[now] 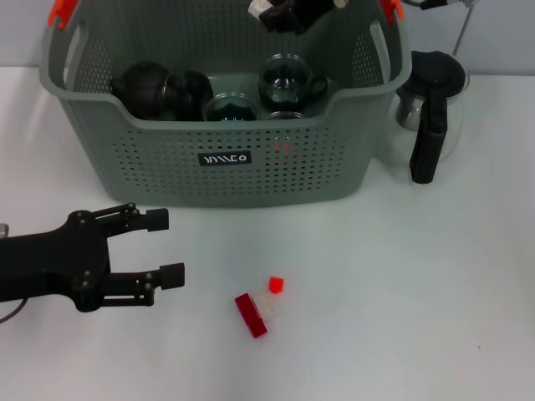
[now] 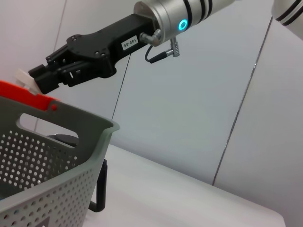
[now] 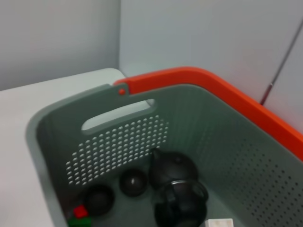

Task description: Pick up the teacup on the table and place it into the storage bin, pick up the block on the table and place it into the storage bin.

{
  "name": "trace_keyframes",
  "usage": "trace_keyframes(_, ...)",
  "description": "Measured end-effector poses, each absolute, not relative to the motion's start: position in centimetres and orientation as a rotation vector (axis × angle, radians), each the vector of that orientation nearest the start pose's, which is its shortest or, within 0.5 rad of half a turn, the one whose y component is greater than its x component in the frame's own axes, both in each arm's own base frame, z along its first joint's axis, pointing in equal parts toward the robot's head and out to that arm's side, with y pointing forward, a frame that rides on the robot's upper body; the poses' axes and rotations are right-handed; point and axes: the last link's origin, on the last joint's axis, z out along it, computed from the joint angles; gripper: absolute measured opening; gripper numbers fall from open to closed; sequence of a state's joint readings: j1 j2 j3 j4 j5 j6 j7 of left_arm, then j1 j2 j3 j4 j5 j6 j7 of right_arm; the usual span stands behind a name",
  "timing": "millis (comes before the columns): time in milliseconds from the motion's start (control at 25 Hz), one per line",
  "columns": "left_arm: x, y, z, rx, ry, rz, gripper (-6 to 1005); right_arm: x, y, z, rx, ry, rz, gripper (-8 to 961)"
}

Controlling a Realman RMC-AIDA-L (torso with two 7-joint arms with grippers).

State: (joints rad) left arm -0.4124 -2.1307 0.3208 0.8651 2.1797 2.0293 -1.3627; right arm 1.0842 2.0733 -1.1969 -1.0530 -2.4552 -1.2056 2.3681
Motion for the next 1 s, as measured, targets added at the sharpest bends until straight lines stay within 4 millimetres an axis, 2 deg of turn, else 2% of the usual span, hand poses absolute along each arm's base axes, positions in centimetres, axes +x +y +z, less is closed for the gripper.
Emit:
trace_keyframes(360, -27.9, 25.8, 4.7, -2.744, -0.621, -0.925, 889, 1.8, 45.4, 0.9, -2.572, 0.339, 0.066, 321)
trace_keyframes(520, -27.8, 25.8, 4.8, -2.746, -0.618, -0.924, 889, 1.0, 44.0, 2.1, -2.572, 0.290, 0.107, 487)
trace_keyframes(720, -27.8, 25.9, 4.8, -2.747, -0.616, -0.923, 889, 1.2, 41.5, 3.5, -2.633, 0.330, 0.170, 724)
trace_keyframes(800, -27.8, 25.9, 4.8, -2.747, -0.615, -0.922, 889, 2.2, 39.8, 4.5, -2.663, 0.381, 0.177, 802)
trace_keyframes(840, -27.8, 25.9, 4.8, -2.747, -0.615, -0.922, 889, 2.2, 39.8, 4.5, -2.663, 0.381, 0.177, 832)
trace_keyframes(1000, -27.8, 25.9, 4.9, -2.748, -0.613, -0.921, 889, 4.5, 37.3, 4.9, -2.745, 0.523, 0.062, 950)
